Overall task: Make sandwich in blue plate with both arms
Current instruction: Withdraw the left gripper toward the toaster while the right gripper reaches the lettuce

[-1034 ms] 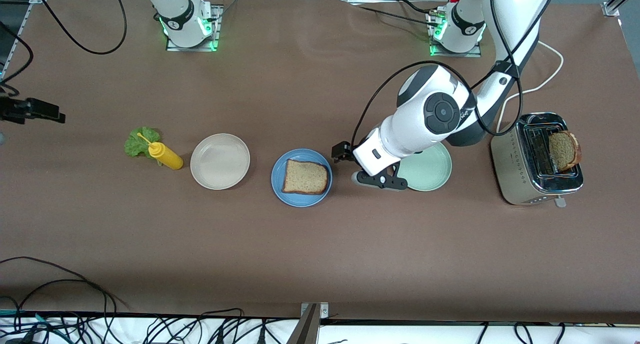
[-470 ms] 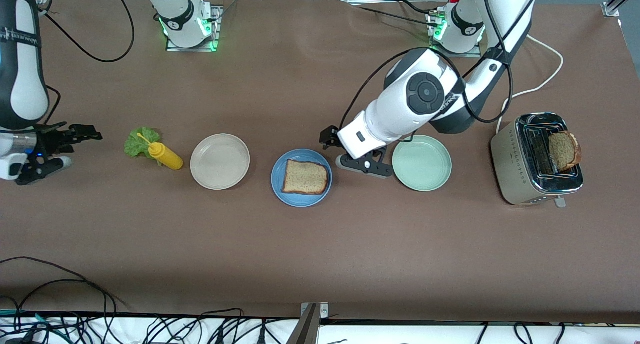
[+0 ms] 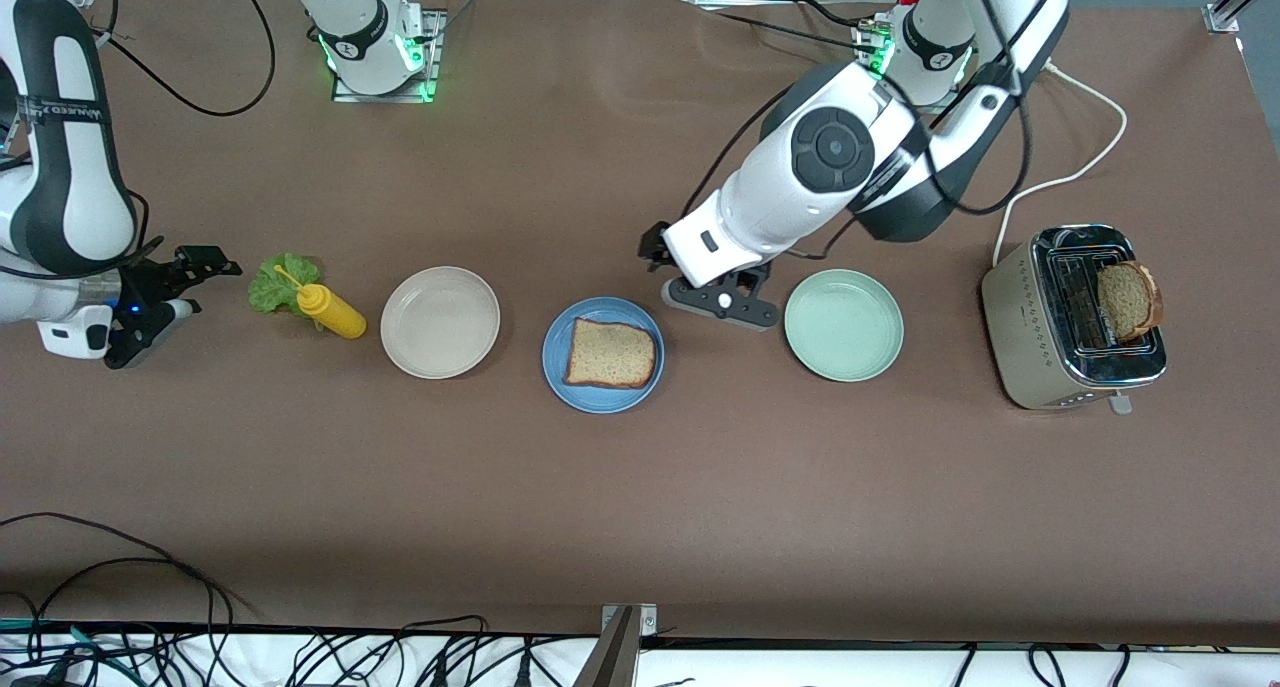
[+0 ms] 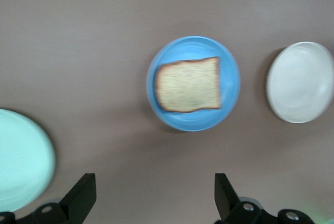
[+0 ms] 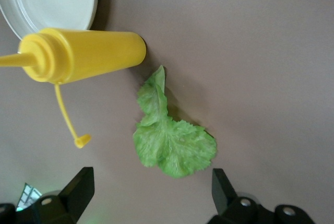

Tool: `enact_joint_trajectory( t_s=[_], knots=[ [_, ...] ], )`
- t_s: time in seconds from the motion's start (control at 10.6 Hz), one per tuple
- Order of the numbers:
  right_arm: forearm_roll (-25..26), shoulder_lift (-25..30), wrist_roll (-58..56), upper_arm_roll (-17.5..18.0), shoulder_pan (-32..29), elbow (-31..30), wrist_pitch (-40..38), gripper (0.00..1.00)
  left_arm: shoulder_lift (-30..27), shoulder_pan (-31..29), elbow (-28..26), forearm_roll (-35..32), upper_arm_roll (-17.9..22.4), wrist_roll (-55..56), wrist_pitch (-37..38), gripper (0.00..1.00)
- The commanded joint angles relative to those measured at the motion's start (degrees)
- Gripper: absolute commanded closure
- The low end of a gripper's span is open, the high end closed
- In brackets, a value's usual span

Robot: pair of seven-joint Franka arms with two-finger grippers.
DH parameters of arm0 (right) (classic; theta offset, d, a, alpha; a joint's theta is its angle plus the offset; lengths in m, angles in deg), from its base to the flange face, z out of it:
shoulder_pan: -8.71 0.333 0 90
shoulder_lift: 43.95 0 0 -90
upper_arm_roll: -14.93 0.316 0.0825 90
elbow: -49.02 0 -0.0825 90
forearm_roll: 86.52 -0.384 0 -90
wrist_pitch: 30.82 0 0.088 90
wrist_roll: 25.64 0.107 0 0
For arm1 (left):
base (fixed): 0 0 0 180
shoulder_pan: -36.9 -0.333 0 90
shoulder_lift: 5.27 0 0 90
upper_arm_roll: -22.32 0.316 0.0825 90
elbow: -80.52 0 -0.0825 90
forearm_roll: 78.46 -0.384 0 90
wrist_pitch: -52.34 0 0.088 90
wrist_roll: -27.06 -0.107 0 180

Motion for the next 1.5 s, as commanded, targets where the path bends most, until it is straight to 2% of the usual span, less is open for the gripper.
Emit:
enact_joint_trajectory(
  t_s=[0.0, 0.09, 0.19, 0.47, 0.75, 0.85, 0.94, 1.03, 1.13, 1.22, 1.41],
  knots=[
    [-1.2, -0.9, -9.9, 0.5, -0.1, -4.9, 6.9, 0.0, -7.8, -0.4, -1.6, -6.1, 3.7, -1.1, 8.0, 0.0],
    [-1.2, -2.7, -18.2, 0.5, -0.1, -4.9, 8.3, 0.0, -9.9, -0.4, -1.6, -6.1, 6.5, -1.6, 10.0, 0.0],
    [-1.2, -3.8, -21.7, 0.5, -0.1, -5.1, 9.8, 0.0, -11.8, -0.4, -1.6, -5.2, 10.0, -1.8, 12.0, 0.0],
    [-1.3, -4.4, -22.7, 0.7, 0.0, -8.7, 17.1, 0.0, -16.3, -0.4, -1.7, -5.1, 16.9, -11.9, 16.2, 0.0],
    [-1.5, -4.5, -22.7, 1.4, 0.0, -12.9, 22.6, 0.15, -19.0, -0.4, -1.7, -5.1, 22.1, -16.7, 19.5, 0.0],
    [-1.5, -4.6, -22.7, 1.4, 0.0, -14.2, 24.6, 0.27, -19.9, -0.4, -1.8, -3.6, 24.0, -18.2, 20.2, 0.0],
    [-1.5, -4.7, -22.7, 1.4, 0.0, -14.6, 25.9, 0.46, -20.9, -0.4, -1.8, 0.2, 27.3, -21.8, 20.3, 0.0],
    [-1.5, -4.8, -22.6, 1.4, 0.0, -14.6, 25.9, 0.72, -22.0, -0.4, -2.4, 2.6, 29.8, -26.4, 20.3, 0.0],
    [-1.5, -4.6, -22.6, 1.4, 0.0, -14.4, 25.4, 0.91, -23.6, -0.4, -3.9, 2.9, 31.8, -30.0, 20.3, 0.0],
    [-1.5, -4.4, -22.6, 1.3, -0.1, -14.2, 25.1, 1.0, -24.6, -0.5, -4.7, 2.9, 33.0, -31.8, 20.3, 0.0],
    [-1.4, -2.9, -22.8, 1.0, -0.2, -12.8, 21.5, 1.0, -25.0, -0.9, -4.8, 2.9, 34.3, -33.6, 20.1, 0.0]
  ],
)
